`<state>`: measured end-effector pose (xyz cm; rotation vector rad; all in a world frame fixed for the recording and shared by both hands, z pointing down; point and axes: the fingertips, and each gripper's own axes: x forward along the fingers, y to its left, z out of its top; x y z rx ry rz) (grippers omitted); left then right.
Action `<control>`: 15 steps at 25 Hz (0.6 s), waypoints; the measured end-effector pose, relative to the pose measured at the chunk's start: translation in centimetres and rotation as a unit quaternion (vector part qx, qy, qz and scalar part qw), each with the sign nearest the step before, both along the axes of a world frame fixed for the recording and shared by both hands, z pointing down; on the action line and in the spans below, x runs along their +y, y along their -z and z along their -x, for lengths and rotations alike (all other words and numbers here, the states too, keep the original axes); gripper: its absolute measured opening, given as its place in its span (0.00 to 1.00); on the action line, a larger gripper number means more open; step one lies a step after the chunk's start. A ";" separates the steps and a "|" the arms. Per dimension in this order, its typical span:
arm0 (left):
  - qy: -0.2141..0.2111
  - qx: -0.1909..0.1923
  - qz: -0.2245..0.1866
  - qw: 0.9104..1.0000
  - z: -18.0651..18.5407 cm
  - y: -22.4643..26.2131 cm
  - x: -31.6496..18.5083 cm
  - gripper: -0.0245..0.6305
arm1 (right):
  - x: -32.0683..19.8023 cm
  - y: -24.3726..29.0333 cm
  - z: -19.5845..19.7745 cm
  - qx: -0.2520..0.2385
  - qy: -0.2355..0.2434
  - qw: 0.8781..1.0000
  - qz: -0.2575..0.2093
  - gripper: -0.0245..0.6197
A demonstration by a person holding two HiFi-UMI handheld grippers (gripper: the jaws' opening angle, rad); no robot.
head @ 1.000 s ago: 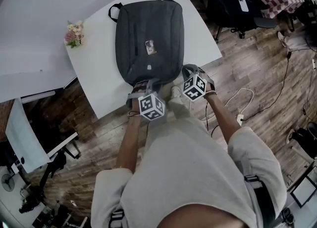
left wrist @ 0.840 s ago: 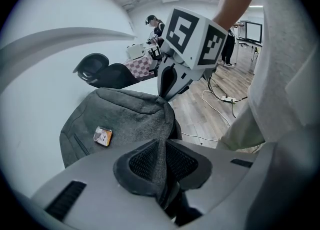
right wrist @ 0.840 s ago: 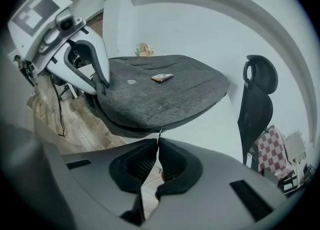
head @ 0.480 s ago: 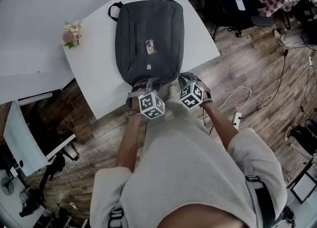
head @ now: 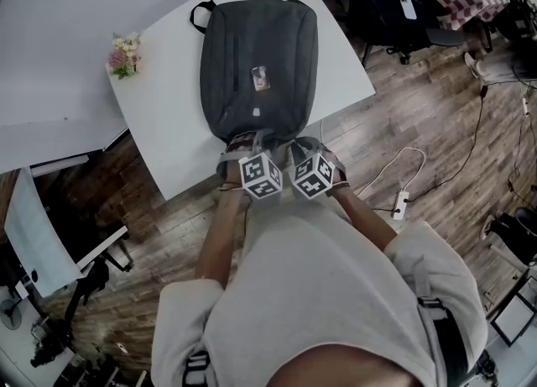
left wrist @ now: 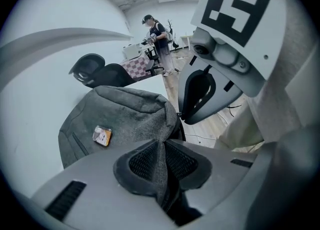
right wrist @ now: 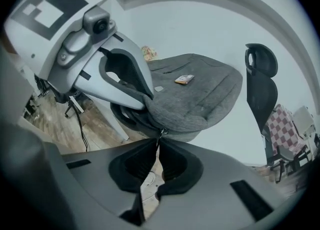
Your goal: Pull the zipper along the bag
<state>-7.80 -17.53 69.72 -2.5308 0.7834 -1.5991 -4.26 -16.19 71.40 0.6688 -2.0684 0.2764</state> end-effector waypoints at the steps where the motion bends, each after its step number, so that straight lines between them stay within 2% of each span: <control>1: -0.004 -0.001 0.001 1.000 -0.1 0.0 0.0 0.15 | 0.4 0.0 0.6 -0.003 0.002 1.000 0.003 0.09; 5: -0.006 0.011 0.014 1.000 0.0 0.0 0.4 0.15 | 1.6 -0.1 2.8 -0.015 0.011 1.000 0.011 0.09; 11: -0.018 0.018 0.012 1.000 0.5 0.1 0.8 0.15 | 1.3 -0.3 3.2 -0.036 0.023 0.999 0.021 0.07; 15: -0.024 0.018 0.009 1.000 1.4 0.6 0.9 0.29 | 1.0 -0.3 2.5 -0.042 0.024 0.999 0.020 0.07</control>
